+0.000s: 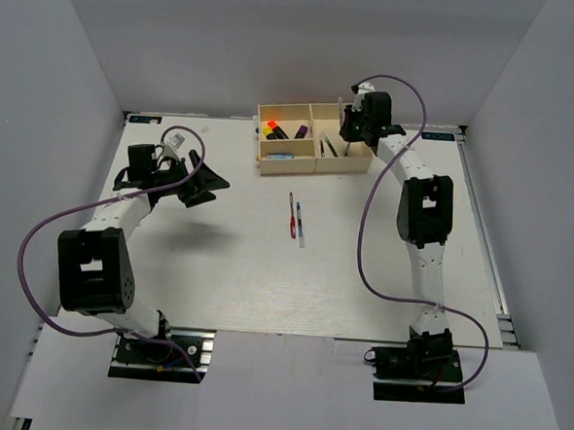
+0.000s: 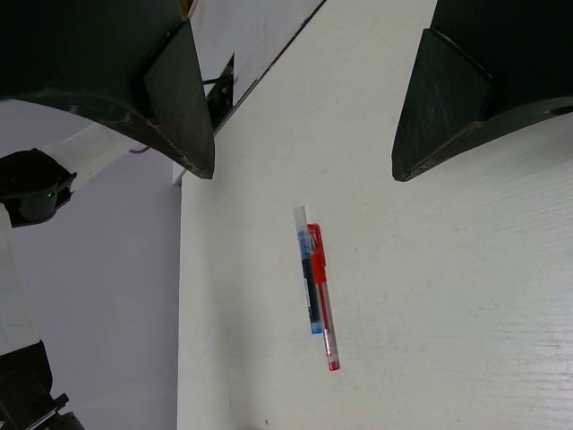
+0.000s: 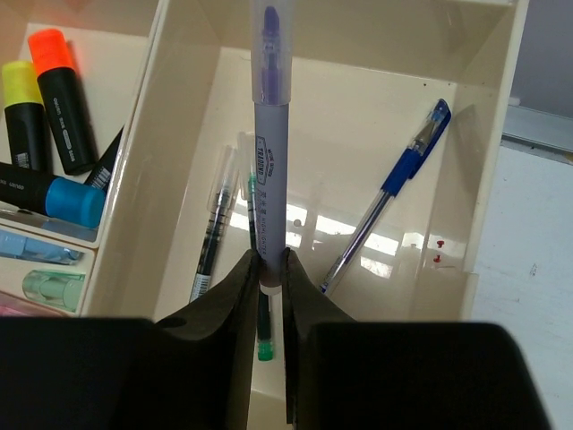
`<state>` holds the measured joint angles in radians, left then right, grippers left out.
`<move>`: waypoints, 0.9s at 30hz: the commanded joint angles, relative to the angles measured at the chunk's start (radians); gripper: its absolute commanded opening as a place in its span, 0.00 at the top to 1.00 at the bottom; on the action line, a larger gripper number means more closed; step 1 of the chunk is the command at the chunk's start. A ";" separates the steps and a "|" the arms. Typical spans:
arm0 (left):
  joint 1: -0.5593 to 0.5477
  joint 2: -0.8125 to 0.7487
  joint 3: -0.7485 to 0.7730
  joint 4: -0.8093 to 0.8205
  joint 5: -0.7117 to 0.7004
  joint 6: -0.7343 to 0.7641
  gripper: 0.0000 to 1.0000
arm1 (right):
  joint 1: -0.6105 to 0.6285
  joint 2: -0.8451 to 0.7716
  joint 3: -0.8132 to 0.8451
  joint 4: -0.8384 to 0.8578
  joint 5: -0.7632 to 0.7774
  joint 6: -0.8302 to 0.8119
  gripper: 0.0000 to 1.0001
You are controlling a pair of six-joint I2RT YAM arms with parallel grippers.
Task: Sort the stationery into containers
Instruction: Place the pen in the storage box.
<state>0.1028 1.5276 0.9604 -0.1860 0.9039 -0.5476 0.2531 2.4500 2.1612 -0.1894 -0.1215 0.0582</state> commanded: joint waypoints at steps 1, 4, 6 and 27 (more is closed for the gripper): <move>-0.002 -0.015 -0.008 0.026 -0.008 -0.012 0.11 | -0.005 0.006 -0.009 0.039 0.006 0.008 1.00; -0.002 -0.014 -0.005 0.017 -0.037 -0.025 0.11 | -0.006 0.009 -0.033 0.038 0.014 0.023 1.00; -0.002 -0.017 -0.005 0.016 -0.043 -0.029 0.12 | -0.008 0.015 -0.044 0.034 0.028 0.023 0.99; -0.035 -0.081 -0.013 0.216 0.059 0.118 0.24 | -0.018 -0.205 -0.047 0.002 -0.070 0.068 0.47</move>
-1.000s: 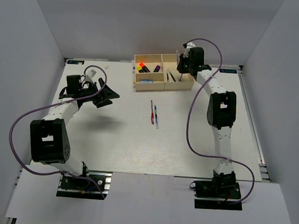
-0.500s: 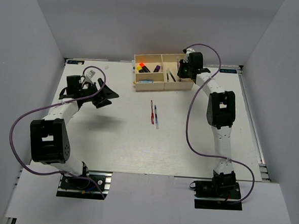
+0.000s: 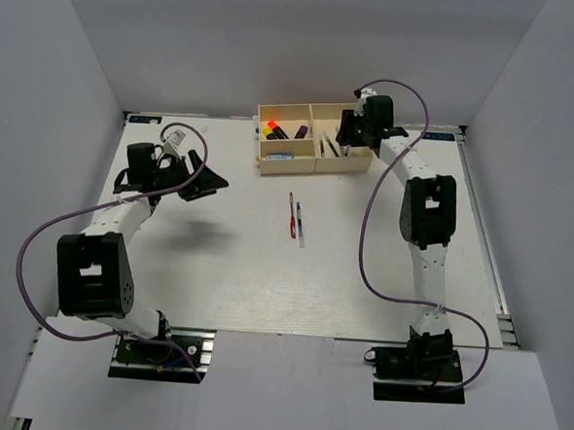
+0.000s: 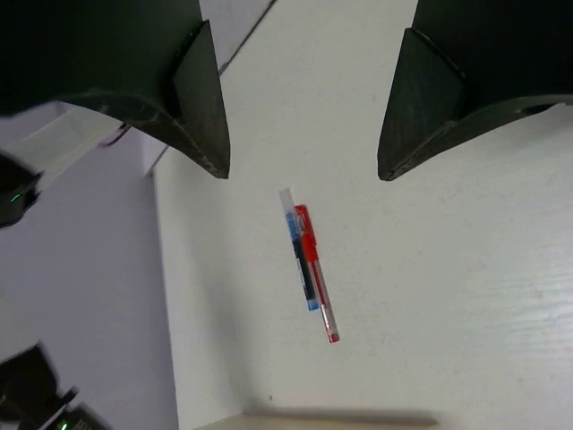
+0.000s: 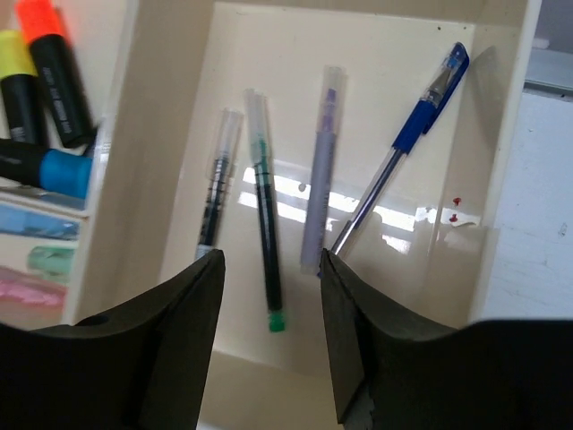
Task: Sort the stationery into containers
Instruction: Place the pen in the storage box, then pick up the pen from the center of the board.
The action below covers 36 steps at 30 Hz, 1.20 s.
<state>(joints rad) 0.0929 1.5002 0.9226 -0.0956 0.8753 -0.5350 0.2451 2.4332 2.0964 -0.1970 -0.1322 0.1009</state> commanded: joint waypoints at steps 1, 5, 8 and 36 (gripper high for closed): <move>-0.035 -0.029 0.100 0.102 0.103 0.224 0.26 | -0.009 -0.218 0.002 0.005 -0.076 0.028 0.47; -0.099 0.246 0.552 -0.414 0.151 0.665 0.37 | -0.023 -0.397 -0.041 -0.060 -0.196 0.005 0.47; -0.174 0.458 0.876 -0.722 0.097 0.886 0.41 | -0.035 -0.504 -0.091 -0.166 -0.295 -0.093 0.46; -0.579 0.856 1.207 -1.210 -0.254 2.386 0.27 | -0.129 -0.924 -0.759 -0.404 -0.405 -0.267 0.60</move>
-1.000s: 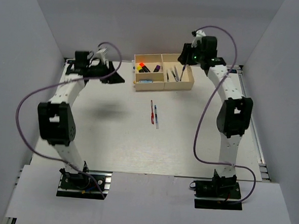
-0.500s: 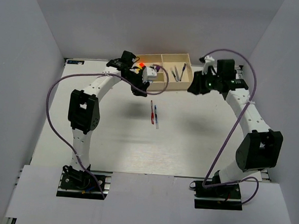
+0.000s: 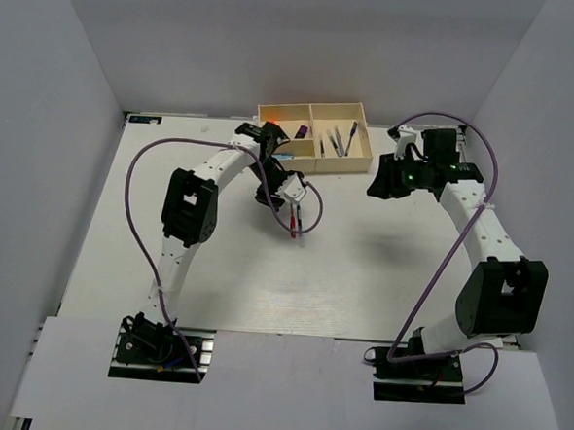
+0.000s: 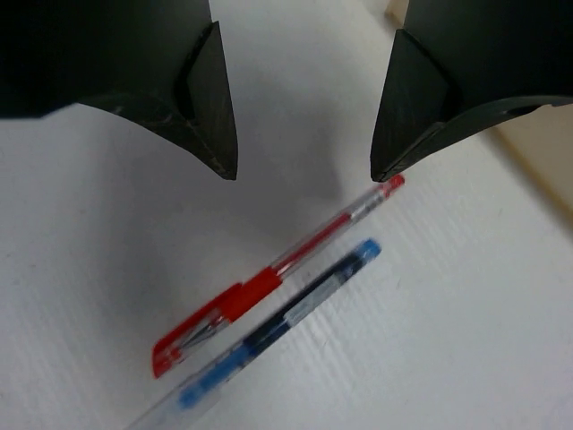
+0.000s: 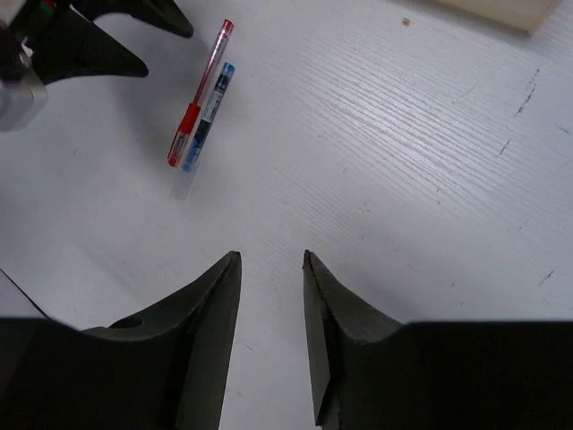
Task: Sort the stationery into containers
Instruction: Pick up the pen from the center of the board.
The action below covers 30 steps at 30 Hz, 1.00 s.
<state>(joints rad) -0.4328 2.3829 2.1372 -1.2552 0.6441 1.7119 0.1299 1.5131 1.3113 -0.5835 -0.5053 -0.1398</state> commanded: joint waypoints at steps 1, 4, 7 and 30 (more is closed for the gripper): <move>-0.053 -0.013 0.021 -0.062 -0.026 0.146 0.30 | -0.018 -0.002 0.025 -0.022 -0.036 -0.024 0.60; -0.075 0.033 0.069 -0.090 -0.035 0.150 0.32 | -0.035 -0.001 0.020 -0.029 -0.055 -0.029 0.61; -0.075 0.032 0.038 -0.053 -0.056 0.158 0.32 | -0.041 -0.001 0.016 -0.035 -0.073 -0.038 0.61; -0.096 0.121 0.032 -0.156 -0.271 0.218 0.50 | -0.110 -0.010 0.039 -0.088 -0.122 -0.089 0.62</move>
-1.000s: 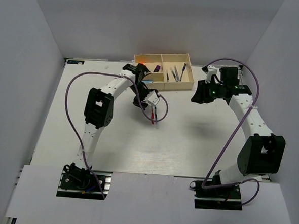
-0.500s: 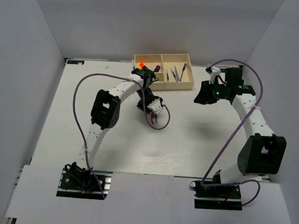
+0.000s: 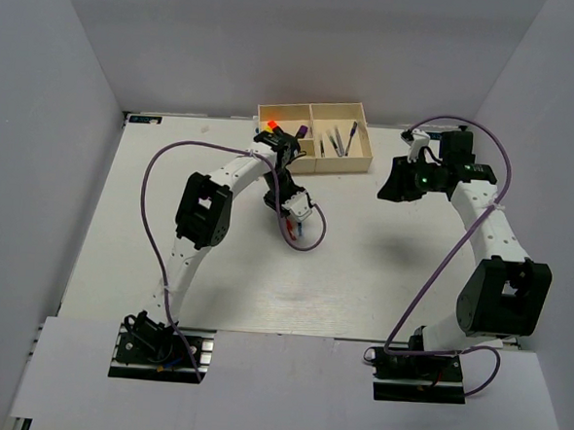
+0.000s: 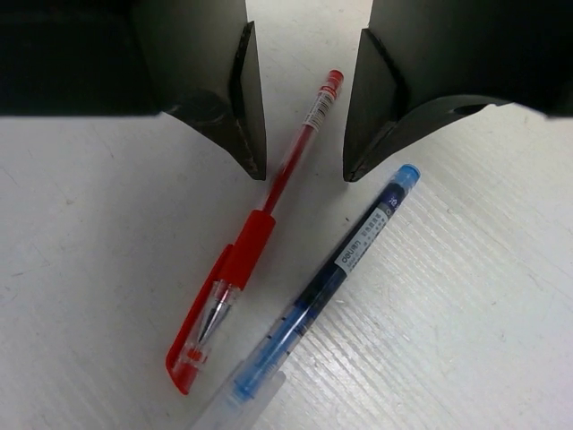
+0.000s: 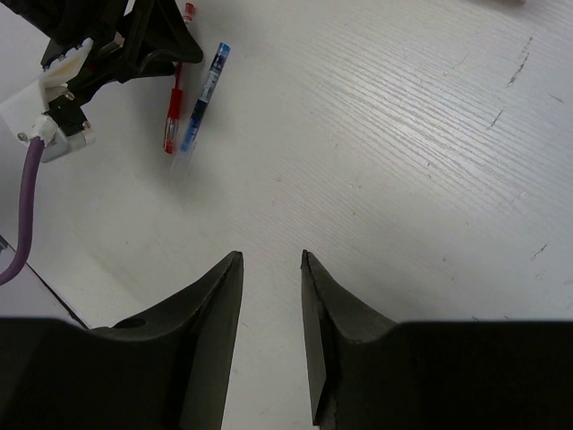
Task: Sort the stationery into containers
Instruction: Pick up the pen from the center of the board.
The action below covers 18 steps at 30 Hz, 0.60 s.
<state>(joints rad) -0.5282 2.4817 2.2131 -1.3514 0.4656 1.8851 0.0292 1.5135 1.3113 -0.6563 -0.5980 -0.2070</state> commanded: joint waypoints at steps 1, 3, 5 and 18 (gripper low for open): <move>-0.001 0.013 -0.073 -0.060 -0.102 0.054 0.50 | -0.011 -0.009 0.040 -0.017 -0.034 -0.022 0.62; -0.001 -0.021 -0.148 -0.060 -0.140 0.068 0.51 | -0.012 -0.003 0.045 -0.022 -0.045 -0.022 0.62; -0.001 -0.044 -0.180 -0.060 -0.150 0.062 0.51 | -0.012 0.001 0.046 -0.025 -0.049 -0.023 0.62; 0.025 -0.069 -0.216 -0.060 -0.099 -0.053 0.49 | -0.017 -0.007 0.048 -0.045 -0.083 -0.017 0.64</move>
<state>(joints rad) -0.5167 2.3730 2.0186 -1.3346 0.3836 1.8454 0.0170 1.5135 1.3151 -0.6853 -0.6514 -0.2184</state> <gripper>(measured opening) 0.513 0.362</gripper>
